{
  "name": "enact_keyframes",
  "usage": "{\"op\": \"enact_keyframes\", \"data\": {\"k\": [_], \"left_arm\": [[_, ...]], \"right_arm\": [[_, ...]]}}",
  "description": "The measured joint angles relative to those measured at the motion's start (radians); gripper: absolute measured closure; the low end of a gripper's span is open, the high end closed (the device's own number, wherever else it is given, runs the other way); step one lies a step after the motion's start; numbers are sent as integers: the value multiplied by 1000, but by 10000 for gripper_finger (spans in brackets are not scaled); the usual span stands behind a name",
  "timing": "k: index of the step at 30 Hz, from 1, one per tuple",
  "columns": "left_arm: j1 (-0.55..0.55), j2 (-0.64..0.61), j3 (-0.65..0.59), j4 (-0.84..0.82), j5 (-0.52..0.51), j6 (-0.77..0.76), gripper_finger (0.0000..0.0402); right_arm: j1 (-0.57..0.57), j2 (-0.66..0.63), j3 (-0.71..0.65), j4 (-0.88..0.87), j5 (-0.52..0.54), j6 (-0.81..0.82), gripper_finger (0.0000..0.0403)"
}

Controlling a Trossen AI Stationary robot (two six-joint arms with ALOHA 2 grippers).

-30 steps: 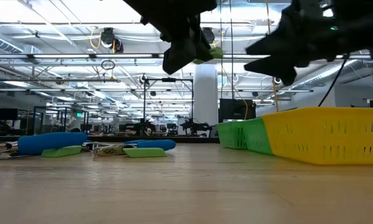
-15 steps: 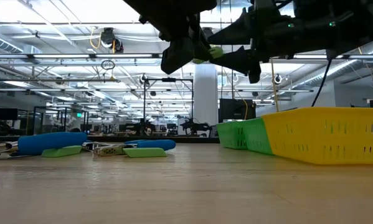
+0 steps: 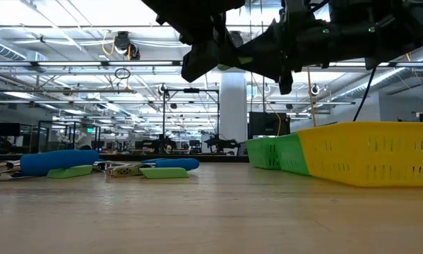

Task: Pick & Place School Supplies
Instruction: Put the top right green eraser into the bottom green bin

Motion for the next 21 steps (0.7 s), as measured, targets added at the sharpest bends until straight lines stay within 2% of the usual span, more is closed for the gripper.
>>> {"op": "enact_keyframes", "data": {"k": [8,16,18,21], "left_arm": [[-12,-1,0,-21,-8,-31,326],[-17,-1,2,-50,3,-88,319],[-19,-1,2,-51,6,-134,313],[-18,-1,2,-58,14,-282,291]], "right_arm": [[-10,0,-2,3,-30,0,346],[-11,0,-2,2,-52,-28,370],[-9,0,-2,1,-55,-53,372],[-11,0,-2,-2,-57,-91,372]]}}
